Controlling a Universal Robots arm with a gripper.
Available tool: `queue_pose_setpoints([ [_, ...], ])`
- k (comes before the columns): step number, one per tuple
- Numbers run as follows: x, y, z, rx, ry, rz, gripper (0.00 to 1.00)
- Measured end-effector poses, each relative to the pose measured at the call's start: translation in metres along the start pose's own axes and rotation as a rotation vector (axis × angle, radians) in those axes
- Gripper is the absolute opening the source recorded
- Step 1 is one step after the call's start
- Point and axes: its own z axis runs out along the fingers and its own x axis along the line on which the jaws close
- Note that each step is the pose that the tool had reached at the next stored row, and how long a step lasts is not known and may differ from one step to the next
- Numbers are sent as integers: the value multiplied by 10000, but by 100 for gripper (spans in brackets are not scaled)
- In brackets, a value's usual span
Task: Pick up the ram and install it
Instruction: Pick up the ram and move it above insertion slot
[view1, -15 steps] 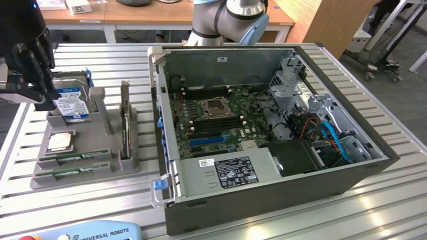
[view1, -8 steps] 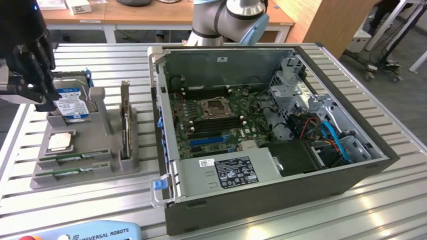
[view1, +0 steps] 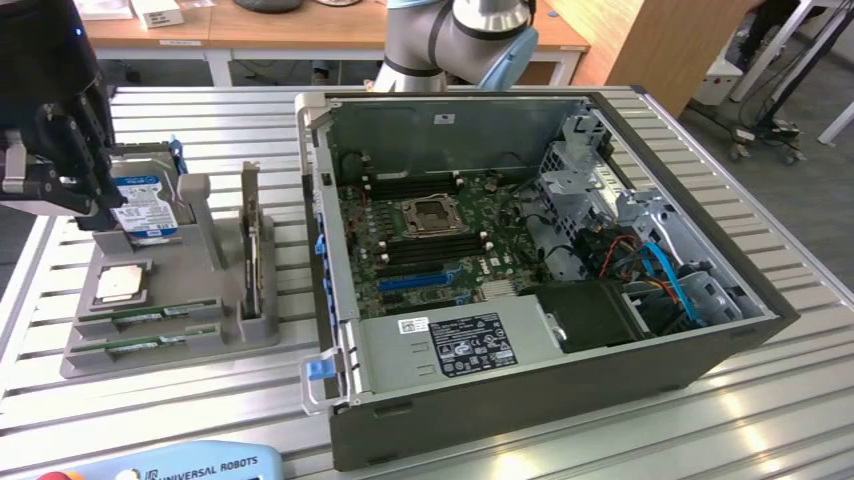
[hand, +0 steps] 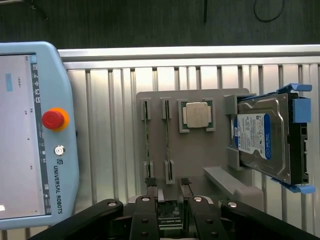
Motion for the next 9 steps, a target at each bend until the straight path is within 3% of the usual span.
queue_pose_setpoints([
  [9,7,-7,141,-1,1,0,30],
])
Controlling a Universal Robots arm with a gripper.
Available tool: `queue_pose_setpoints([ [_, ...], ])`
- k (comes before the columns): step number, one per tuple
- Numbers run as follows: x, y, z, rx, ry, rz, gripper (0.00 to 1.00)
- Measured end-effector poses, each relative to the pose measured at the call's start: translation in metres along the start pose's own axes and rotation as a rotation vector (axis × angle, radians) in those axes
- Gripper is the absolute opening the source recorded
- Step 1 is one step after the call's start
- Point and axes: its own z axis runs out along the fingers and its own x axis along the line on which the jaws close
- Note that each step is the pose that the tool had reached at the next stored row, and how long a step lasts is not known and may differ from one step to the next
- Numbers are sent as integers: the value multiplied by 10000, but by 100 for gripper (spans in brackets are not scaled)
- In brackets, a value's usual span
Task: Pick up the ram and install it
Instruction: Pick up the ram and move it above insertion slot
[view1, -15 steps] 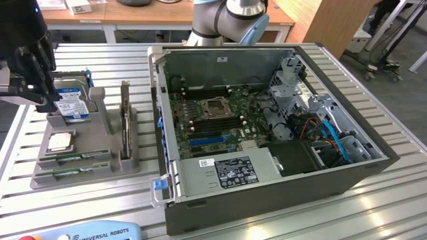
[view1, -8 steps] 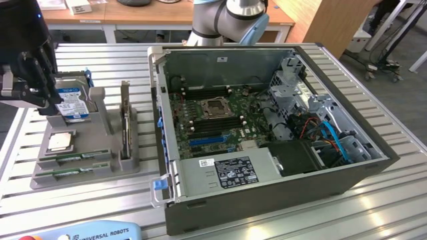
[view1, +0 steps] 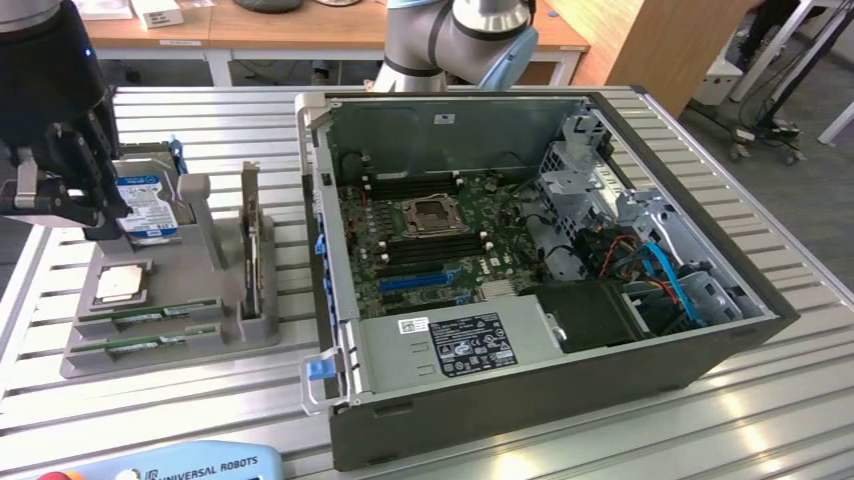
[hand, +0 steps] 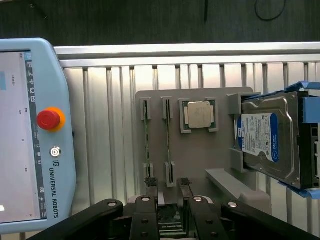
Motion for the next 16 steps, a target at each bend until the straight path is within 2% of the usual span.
queue_pose_setpoints([
  [16,13,-12,265,0,0,0,30],
])
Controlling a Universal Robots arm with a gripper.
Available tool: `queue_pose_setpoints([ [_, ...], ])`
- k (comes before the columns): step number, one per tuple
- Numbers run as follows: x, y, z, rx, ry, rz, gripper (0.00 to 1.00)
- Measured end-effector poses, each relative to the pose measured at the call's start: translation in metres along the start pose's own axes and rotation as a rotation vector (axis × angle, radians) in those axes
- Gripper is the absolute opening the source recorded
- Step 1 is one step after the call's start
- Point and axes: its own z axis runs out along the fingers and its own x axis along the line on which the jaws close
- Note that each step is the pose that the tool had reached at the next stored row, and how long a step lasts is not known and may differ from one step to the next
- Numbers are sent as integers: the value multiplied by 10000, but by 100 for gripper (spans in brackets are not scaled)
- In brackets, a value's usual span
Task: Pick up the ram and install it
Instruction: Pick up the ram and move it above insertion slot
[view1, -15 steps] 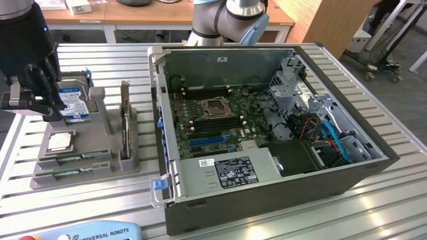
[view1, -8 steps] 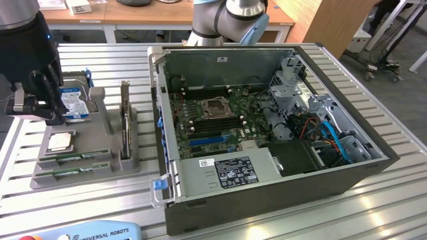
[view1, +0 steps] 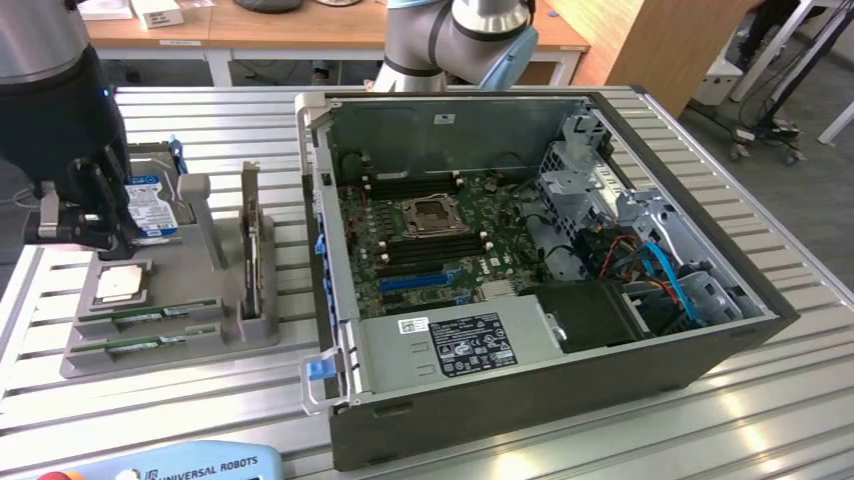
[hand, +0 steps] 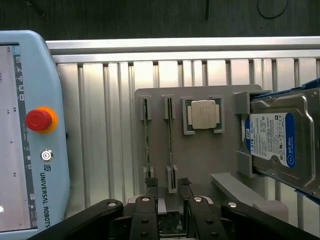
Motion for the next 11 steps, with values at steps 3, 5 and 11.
queue_pose_setpoints([
  [3,3,-2,54,0,0,0,30],
  [5,5,-3,91,1,-1,-1,30],
  [11,10,1,195,1,0,0,30],
])
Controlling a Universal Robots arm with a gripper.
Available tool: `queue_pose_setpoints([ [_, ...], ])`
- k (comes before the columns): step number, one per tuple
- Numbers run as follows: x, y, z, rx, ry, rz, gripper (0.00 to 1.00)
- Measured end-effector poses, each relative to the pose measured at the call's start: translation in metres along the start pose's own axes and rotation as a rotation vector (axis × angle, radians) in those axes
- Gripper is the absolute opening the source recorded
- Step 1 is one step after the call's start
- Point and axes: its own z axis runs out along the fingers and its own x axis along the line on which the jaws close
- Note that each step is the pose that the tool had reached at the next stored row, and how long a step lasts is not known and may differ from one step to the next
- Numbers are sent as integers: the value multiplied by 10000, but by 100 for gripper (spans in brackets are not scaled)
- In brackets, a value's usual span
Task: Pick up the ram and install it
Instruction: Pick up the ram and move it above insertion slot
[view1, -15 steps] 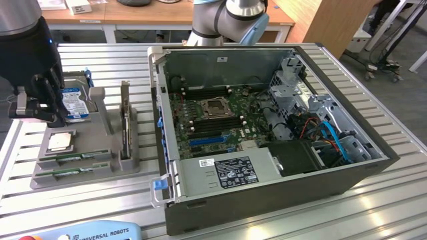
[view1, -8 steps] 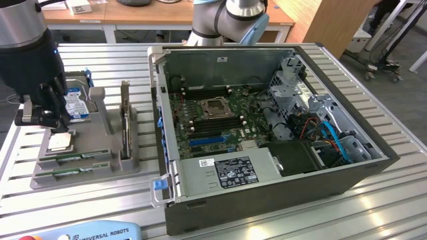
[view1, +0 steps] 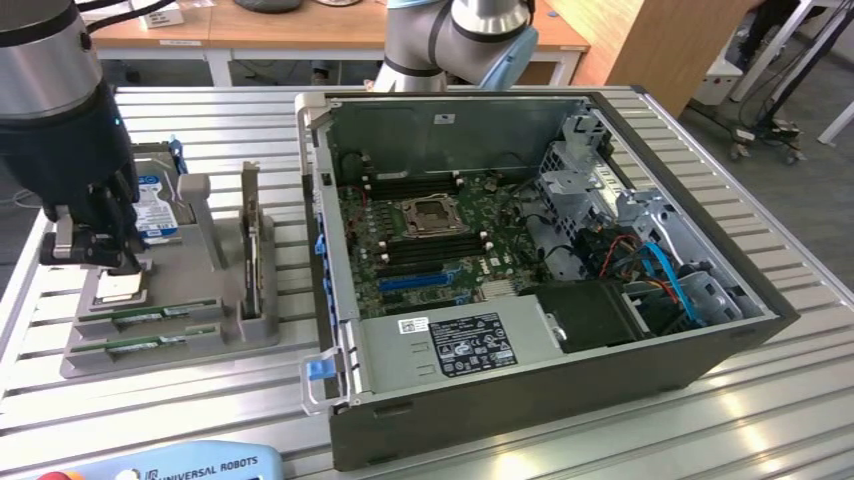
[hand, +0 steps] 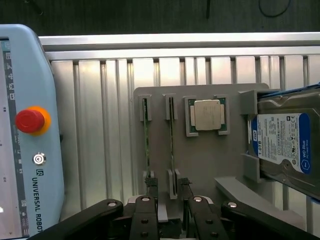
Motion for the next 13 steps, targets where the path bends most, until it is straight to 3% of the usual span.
queue_pose_setpoints([
  [13,14,11,192,0,-1,0,30],
])
